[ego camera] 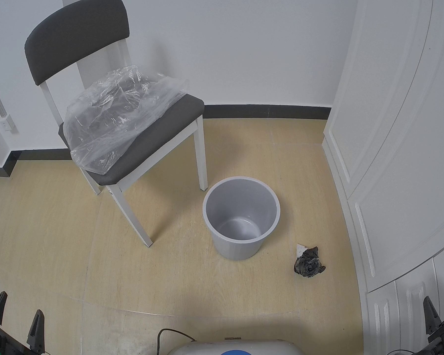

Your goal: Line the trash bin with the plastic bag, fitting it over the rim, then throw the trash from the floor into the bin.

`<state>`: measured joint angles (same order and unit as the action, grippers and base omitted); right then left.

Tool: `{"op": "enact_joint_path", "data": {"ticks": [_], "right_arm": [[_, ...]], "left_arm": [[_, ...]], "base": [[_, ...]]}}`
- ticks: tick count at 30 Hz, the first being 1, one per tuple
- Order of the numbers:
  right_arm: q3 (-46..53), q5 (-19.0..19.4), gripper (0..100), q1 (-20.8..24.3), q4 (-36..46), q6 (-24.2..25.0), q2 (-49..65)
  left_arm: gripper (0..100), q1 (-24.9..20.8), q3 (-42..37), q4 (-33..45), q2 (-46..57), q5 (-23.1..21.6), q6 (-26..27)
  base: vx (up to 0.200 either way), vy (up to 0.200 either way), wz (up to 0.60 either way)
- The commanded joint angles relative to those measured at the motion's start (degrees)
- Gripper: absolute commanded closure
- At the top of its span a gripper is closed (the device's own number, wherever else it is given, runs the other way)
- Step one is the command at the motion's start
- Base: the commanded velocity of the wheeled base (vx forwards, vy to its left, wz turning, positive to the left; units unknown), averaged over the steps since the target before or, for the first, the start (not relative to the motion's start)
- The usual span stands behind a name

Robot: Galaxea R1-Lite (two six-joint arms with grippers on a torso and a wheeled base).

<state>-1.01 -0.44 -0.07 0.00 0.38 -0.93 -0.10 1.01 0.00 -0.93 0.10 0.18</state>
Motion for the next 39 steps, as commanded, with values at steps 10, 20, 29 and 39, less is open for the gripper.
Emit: {"op": "enact_joint_path", "data": {"ticks": [10,20,29,39], "right_arm": [[1.0,0.0,0,0.0,0.0,0.1,0.9],[1.0,-0.1,0,0.0,-0.7,1.0,0.9],[-2.6,4.5,0,0.0,-8.5,-4.6,0.9],[-0.4,1.1,0,0.0,-9.0,0.1,0.9]], "left_arm": [[0,0.0,-1.0,0.0,0.8,-0.2,0.1],[0,0.0,-1.0,-0.1,0.8,-1.1,0.8],[0,0.1,-1.0,-0.1,0.8,-1.7,2.0],[0,-0.1,3.5,-9.0,0.7,-0.5,-7.7]], "base": [[0.0,0.0,0.0],[0.0,0.0,0.0],[0.0,0.0,0.0],[0.0,0.0,0.0]]}}
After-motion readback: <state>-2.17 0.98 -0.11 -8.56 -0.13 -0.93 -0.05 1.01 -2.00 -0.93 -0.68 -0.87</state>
